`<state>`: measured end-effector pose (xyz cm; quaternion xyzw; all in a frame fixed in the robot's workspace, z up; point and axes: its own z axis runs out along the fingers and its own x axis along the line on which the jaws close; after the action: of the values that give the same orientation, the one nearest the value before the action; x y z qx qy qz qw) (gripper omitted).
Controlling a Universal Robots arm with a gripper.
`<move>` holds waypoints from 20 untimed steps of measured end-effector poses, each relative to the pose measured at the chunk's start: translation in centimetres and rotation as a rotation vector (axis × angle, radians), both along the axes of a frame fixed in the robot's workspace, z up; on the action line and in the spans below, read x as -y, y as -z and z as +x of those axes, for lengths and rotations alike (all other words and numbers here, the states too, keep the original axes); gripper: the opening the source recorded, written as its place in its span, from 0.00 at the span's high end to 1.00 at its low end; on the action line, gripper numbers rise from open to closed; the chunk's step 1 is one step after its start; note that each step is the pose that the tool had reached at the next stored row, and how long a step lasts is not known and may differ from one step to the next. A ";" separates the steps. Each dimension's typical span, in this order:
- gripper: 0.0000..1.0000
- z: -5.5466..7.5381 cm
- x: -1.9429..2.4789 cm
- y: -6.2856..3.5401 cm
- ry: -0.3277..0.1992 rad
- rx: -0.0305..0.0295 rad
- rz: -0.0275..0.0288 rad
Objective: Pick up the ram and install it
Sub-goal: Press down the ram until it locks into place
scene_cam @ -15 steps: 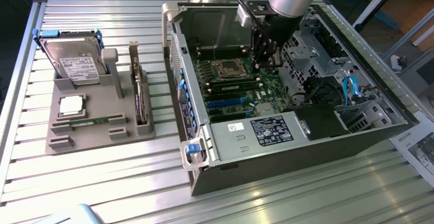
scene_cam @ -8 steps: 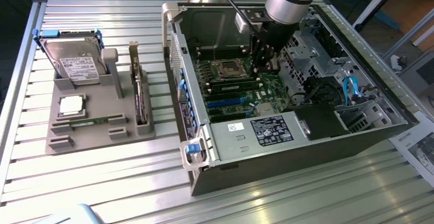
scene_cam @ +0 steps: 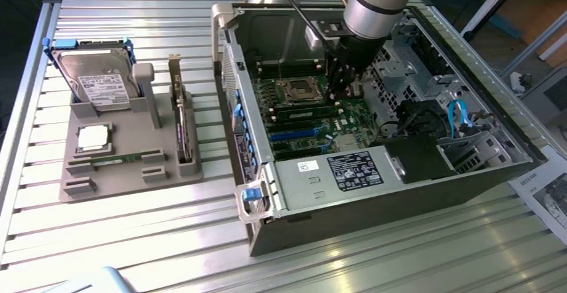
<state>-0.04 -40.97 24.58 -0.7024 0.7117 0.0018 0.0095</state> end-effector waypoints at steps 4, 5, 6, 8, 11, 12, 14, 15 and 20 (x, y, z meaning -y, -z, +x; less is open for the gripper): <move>0.90 0.0 0.00 0.24 0.000 0.0008 -0.0001; 0.90 0.0 0.00 0.24 0.000 0.0008 -0.0001; 0.90 0.0 0.00 0.24 0.000 0.0008 -0.0001; 0.90 0.0 0.00 0.24 0.000 0.0008 0.0000; 0.90 0.8 0.00 0.28 0.000 0.0008 0.0000; 0.90 1.2 0.00 0.30 0.000 0.0008 0.0001; 0.90 1.8 0.00 0.33 0.000 0.0008 0.0001; 0.90 2.0 -0.01 0.34 0.000 0.0008 0.0001; 0.90 2.3 0.06 0.36 0.000 0.0008 0.0001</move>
<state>2.30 -41.03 24.22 -0.7024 0.7117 0.0016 0.0098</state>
